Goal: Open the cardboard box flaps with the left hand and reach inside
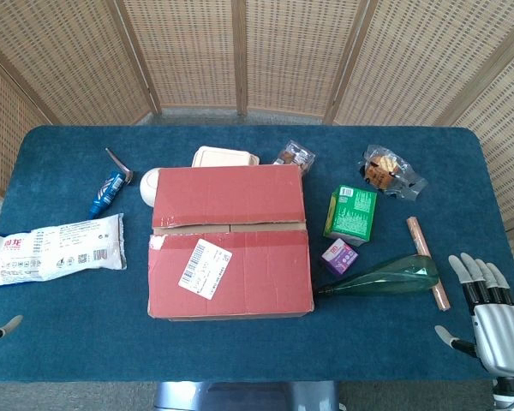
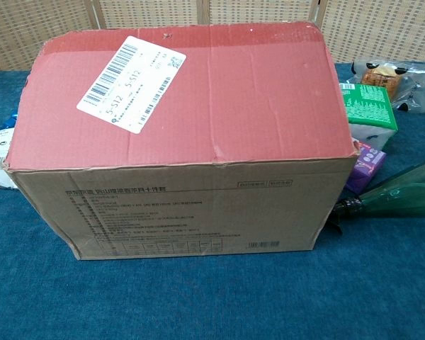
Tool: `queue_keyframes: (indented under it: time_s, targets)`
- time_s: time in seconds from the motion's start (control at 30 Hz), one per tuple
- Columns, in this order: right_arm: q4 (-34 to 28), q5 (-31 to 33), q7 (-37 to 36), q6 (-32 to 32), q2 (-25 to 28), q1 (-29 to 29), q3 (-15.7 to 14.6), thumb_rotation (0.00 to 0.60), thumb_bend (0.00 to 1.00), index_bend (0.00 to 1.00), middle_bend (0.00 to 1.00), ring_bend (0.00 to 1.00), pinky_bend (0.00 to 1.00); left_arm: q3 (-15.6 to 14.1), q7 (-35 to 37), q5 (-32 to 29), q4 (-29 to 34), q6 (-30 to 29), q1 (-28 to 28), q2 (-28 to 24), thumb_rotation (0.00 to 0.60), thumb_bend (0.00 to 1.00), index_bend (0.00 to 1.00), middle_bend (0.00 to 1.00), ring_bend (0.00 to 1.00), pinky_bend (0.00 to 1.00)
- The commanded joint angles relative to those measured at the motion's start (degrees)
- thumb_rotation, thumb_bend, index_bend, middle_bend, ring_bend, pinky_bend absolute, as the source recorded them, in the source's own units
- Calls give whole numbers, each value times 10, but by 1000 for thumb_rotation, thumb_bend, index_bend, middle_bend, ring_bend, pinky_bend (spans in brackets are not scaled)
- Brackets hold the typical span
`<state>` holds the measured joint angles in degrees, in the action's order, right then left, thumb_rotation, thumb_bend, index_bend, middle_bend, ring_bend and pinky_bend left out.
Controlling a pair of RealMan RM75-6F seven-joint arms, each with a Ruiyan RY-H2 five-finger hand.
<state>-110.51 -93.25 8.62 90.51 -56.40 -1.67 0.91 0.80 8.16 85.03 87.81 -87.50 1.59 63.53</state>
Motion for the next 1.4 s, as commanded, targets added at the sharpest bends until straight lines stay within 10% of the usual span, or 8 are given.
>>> queue_keyframes:
  time_s: [0.03, 0.43, 1.0, 1.4]
  targets:
    - [0, 0, 1, 0, 0, 0, 0, 600, 0, 0, 0, 0, 0, 0, 0, 0, 0, 1, 0, 0, 600, 105, 0, 0, 0, 0]
    - [-1, 7, -5, -1, 1, 1, 2, 600, 0, 0, 0, 0, 0, 2, 49, 7, 28, 36, -23, -25, 600, 105, 0, 0, 0, 0]
    - [-5, 8, -3, -3, 3, 1, 2, 600, 0, 0, 0, 0, 0, 44, 316, 91, 235, 217, -196, -277, 600, 93, 0, 0, 0, 0]
    - [-3, 10, 1, -4, 1, 2, 3, 600, 0, 0, 0, 0, 0, 84, 544, 65, 276, 407, -354, -275, 600, 92, 0, 0, 0, 0]
